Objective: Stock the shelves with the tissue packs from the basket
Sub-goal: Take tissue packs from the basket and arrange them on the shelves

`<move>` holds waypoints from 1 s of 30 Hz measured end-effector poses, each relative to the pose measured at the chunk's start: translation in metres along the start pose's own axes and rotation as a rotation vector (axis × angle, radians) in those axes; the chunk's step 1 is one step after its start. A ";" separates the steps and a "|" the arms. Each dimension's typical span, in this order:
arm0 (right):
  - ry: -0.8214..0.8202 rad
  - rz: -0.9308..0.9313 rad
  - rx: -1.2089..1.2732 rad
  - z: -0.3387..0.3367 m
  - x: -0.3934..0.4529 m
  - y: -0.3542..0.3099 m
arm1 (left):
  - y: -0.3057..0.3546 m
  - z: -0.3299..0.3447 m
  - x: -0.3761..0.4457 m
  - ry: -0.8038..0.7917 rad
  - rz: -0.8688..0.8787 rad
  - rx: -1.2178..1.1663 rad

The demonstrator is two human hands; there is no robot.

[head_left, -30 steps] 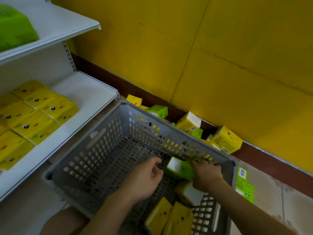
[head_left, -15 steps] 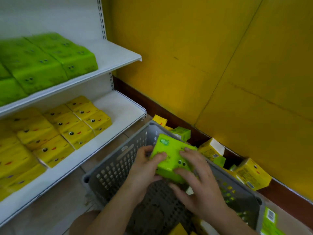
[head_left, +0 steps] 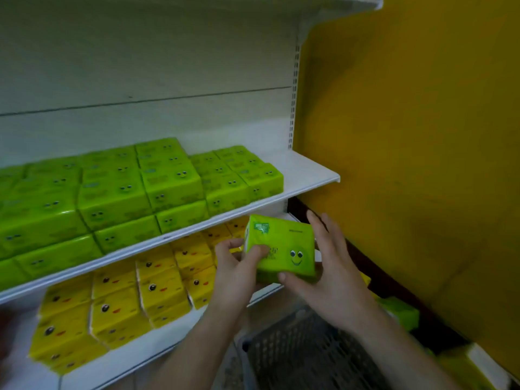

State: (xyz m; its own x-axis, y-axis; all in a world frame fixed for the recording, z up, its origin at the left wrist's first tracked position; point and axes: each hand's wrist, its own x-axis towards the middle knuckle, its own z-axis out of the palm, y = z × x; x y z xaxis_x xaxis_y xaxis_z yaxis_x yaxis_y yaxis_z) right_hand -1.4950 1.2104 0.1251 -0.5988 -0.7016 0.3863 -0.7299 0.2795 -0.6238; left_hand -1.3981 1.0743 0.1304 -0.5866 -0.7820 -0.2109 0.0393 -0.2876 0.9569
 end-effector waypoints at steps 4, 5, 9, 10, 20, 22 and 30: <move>-0.205 -0.208 -0.165 0.004 0.074 -0.032 | 0.050 -0.021 0.019 0.081 0.086 0.111; -0.243 -0.229 -0.175 0.006 0.093 -0.039 | 0.060 -0.025 0.025 0.078 0.093 0.162; -0.271 -0.274 -0.275 0.004 0.159 -0.058 | 0.109 -0.045 0.052 0.041 0.189 0.623; -0.243 -0.285 -0.308 0.006 0.175 -0.058 | 0.120 -0.052 0.062 0.070 0.285 0.853; -0.235 -0.261 -0.488 0.096 0.349 -0.056 | 0.172 -0.124 0.215 0.077 0.487 1.708; -0.248 -0.238 -0.476 0.122 0.374 -0.058 | 0.173 -0.135 0.235 -0.020 0.400 1.764; -0.330 -0.199 -0.519 0.200 0.422 -0.038 | 0.168 -0.142 0.259 -0.125 0.346 1.831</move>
State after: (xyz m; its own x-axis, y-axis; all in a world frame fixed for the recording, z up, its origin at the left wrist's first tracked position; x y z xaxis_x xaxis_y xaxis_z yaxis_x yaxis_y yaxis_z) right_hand -1.6542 0.7721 0.1761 -0.3628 -0.9142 0.1804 -0.9307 0.3457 -0.1197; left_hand -1.4282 0.7453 0.2078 -0.7950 -0.6043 -0.0521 -0.6033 0.7967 -0.0357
